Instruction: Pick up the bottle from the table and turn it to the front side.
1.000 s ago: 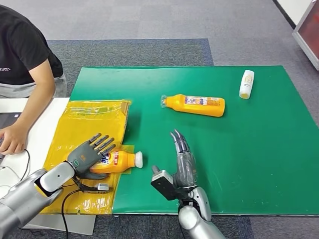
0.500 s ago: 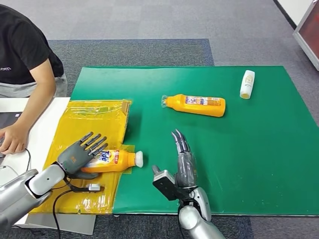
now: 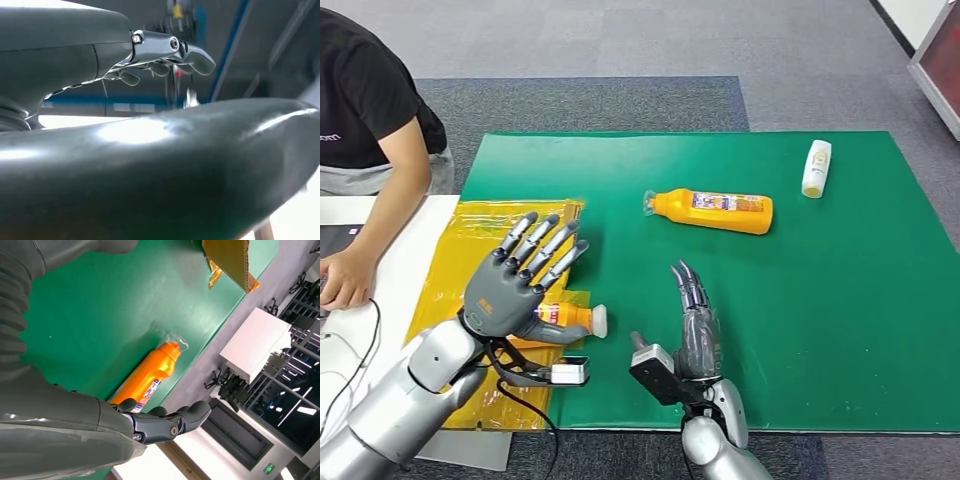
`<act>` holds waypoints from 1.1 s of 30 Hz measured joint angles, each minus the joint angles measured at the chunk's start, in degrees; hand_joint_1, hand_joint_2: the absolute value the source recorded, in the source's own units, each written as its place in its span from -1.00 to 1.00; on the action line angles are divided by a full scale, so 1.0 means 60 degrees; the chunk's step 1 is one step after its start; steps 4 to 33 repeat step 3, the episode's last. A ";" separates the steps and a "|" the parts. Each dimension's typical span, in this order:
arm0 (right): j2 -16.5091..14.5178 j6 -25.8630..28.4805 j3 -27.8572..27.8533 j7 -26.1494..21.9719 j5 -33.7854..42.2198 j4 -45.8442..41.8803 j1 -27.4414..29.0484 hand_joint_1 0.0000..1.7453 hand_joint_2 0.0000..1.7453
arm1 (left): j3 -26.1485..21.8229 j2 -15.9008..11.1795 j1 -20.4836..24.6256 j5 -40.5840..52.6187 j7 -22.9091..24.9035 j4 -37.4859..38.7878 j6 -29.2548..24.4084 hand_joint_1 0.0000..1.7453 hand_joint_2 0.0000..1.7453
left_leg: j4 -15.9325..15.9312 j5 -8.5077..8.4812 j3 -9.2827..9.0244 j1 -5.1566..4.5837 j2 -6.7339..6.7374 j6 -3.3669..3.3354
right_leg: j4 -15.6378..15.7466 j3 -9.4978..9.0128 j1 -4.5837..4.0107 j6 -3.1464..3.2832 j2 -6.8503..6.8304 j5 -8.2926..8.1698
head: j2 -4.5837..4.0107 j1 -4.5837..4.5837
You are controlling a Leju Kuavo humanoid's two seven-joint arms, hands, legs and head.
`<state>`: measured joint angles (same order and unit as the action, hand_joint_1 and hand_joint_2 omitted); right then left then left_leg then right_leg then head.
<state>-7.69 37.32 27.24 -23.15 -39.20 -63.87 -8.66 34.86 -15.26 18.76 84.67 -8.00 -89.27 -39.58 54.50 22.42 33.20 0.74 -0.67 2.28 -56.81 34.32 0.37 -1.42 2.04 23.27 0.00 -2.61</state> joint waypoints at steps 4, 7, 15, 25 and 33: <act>0.0028 0.0008 0.0053 0.0008 0.0009 0.0013 -0.0015 -1.00 1.00 | -0.0618 0.0328 -0.0239 -0.0320 -0.0717 -0.0922 0.0001 -1.00 -1.00 | 0.0000 0.0000 0.0002 0.0001 0.0001 0.0000 | 0.0000 0.0002 -0.0001 0.0000 0.0000 0.0000 | 0.0000 -0.0001; 0.0028 0.0008 0.0053 0.0008 0.0009 0.0013 -0.0015 -1.00 1.00 | -0.0618 0.0328 -0.0239 -0.0320 -0.0717 -0.0922 0.0001 -1.00 -1.00 | 0.0000 0.0000 0.0002 0.0001 0.0001 0.0000 | 0.0000 0.0002 -0.0001 0.0000 0.0000 0.0000 | 0.0000 -0.0001; 0.0028 0.0008 0.0053 0.0008 0.0009 0.0013 -0.0015 -1.00 1.00 | -0.0618 0.0328 -0.0239 -0.0320 -0.0717 -0.0922 0.0001 -1.00 -1.00 | 0.0000 0.0000 0.0002 0.0001 0.0001 0.0000 | 0.0000 0.0002 -0.0001 0.0000 0.0000 0.0000 | 0.0000 -0.0001; 0.0028 0.0008 0.0053 0.0008 0.0009 0.0013 -0.0015 -1.00 1.00 | -0.0618 0.0328 -0.0239 -0.0320 -0.0717 -0.0922 0.0001 -1.00 -1.00 | 0.0000 0.0000 0.0002 0.0001 0.0001 0.0000 | 0.0000 0.0002 -0.0001 0.0000 0.0000 0.0000 | 0.0000 -0.0001; 0.0028 0.0008 0.0053 0.0008 0.0009 0.0013 -0.0015 -1.00 1.00 | -0.0618 0.0328 -0.0239 -0.0320 -0.0717 -0.0922 0.0001 -1.00 -1.00 | 0.0000 0.0000 0.0002 0.0001 0.0001 0.0000 | 0.0000 0.0002 -0.0001 0.0000 0.0000 0.0000 | 0.0000 -0.0001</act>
